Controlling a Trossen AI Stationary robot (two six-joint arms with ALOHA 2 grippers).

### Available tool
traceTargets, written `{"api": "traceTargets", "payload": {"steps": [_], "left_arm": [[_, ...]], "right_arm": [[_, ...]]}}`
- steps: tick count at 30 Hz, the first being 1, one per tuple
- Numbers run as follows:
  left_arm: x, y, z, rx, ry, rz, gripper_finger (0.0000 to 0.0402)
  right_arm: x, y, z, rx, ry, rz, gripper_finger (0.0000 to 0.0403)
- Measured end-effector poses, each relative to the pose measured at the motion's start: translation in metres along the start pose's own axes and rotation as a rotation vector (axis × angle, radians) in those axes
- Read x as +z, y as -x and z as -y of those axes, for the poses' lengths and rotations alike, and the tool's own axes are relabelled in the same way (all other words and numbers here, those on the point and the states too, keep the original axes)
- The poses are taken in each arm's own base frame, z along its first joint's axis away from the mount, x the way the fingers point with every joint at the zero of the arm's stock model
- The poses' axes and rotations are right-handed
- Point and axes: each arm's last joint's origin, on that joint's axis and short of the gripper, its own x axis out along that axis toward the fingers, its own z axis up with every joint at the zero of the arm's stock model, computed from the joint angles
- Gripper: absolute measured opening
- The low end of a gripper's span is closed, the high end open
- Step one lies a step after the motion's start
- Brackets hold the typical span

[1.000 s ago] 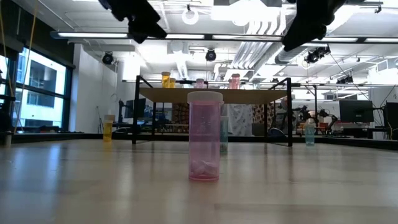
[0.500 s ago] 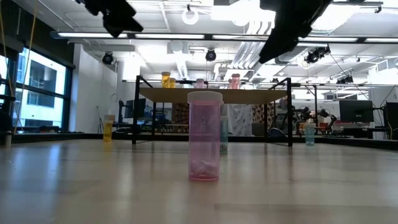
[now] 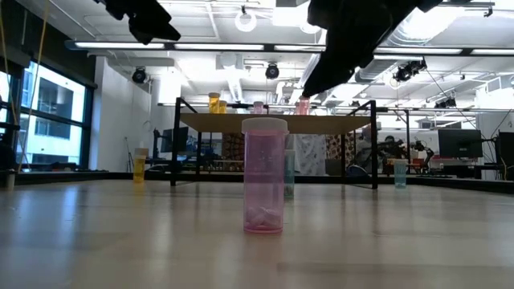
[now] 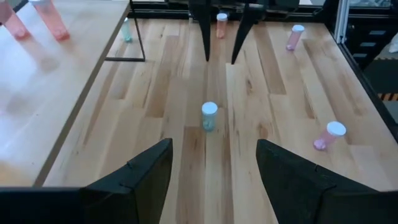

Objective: Pick and place medicine bottles onto shelf by color
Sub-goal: Put the bottom blue pill bottle on the shelf aligned with the other blue pill bottle

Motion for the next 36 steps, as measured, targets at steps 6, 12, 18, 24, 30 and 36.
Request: {"api": "traceTargets", "payload": {"steps": [6, 12, 18, 24, 30, 36], "left_arm": [[0.0, 0.0, 0.0, 0.0, 0.0, -0.004, 0.0223], [-0.001, 0.0, 0.0, 0.0, 0.0, -0.008, 0.0223], [-0.002, 0.0, 0.0, 0.0, 0.0, -0.022, 0.0223], [-0.002, 0.0, 0.0, 0.0, -0.001, -0.022, 0.0223], [-0.002, 0.0, 0.0, 0.0, -0.001, -0.023, 0.0223], [-0.003, 0.0, 0.0, 0.0, -0.001, -0.029, 0.0223]], "right_arm": [[0.002, -0.01, 0.004, 0.055, -0.042, 0.013, 0.0171], [-0.003, -0.029, 0.009, 0.044, -0.027, -0.024, 0.02], [-0.012, -0.053, 0.008, 0.038, 0.032, -0.079, 0.0209], [-0.018, -0.063, 0.008, 0.011, 0.023, -0.107, 0.0209], [-0.015, -0.063, 0.007, 0.012, 0.003, -0.077, 0.0209], [-0.021, -0.075, 0.006, 0.021, -0.001, -0.107, 0.0209]]}}
